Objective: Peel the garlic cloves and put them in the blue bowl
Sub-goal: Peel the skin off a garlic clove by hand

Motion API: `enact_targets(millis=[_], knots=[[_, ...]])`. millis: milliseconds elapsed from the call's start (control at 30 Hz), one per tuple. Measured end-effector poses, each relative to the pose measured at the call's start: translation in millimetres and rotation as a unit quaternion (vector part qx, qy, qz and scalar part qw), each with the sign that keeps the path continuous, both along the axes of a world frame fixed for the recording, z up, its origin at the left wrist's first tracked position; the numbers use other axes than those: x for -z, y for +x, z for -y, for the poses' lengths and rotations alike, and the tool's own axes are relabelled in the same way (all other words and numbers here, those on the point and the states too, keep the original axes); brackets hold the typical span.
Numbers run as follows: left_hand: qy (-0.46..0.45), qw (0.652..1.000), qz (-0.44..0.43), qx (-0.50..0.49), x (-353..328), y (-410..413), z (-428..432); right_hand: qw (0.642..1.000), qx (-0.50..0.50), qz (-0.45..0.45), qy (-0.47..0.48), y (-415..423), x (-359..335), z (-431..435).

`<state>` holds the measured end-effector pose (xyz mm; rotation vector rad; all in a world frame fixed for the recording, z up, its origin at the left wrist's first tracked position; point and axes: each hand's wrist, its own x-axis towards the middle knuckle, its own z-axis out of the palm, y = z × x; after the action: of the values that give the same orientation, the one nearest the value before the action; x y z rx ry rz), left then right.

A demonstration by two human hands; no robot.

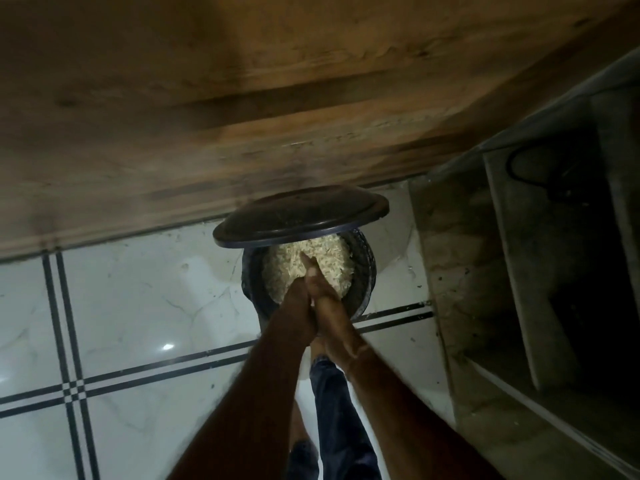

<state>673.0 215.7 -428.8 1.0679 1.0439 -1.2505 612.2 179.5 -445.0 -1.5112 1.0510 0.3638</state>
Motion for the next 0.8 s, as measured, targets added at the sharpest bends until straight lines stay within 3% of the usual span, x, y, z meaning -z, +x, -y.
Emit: enact_targets(millis=[33, 67, 133, 167, 200, 267, 367, 433, 567, 800], knots=[[-0.003, 1.0, -0.002, -0.021, -6.1, -1.9, -0.1, 1.0, 0.013, 0.026, 0.006, -1.7, -2.8, -1.1], [0.006, 1.0, -0.002, -0.03, -15.6, -3.2, 0.3, 0.993, 0.09, 0.014, 0.073, -3.4, -7.6, -0.3], [0.009, 0.999, 0.015, -0.046, -43.0, -2.6, 3.7, 0.981, 0.16, -0.034, 0.103, -1.1, -19.7, 8.5], [0.006, 0.998, 0.033, -0.052, -51.0, -2.6, 2.9, 0.983, 0.149, -0.042, 0.095, -0.9, -28.1, 11.7], [0.006, 0.998, 0.039, -0.048, -59.4, -3.7, 1.7, 0.973, 0.173, -0.013, 0.151, -3.2, -40.2, 14.0], [0.01, 0.999, 0.054, -0.001, -84.2, -8.4, 7.2, 0.982, 0.118, 0.009, 0.144, -12.4, -66.5, 15.2], [0.034, 0.981, 0.15, 0.116, -126.6, -19.3, 13.7, 0.976, 0.17, -0.023, 0.132, -39.6, -96.3, 24.8], [0.076, 0.94, 0.261, 0.204, -154.8, -27.2, 4.7, 0.979, 0.177, -0.016, 0.098, -54.8, -129.9, 34.3], [0.128, 0.81, 0.408, 0.402, -229.0, -60.6, -20.5, 0.978, 0.188, 0.087, 0.012, -105.2, -218.4, 35.8], [0.039, 0.672, 0.566, 0.477, -374.9, -163.3, -24.9, 0.944, 0.254, 0.162, -0.137, -242.8, -374.4, 15.5]])
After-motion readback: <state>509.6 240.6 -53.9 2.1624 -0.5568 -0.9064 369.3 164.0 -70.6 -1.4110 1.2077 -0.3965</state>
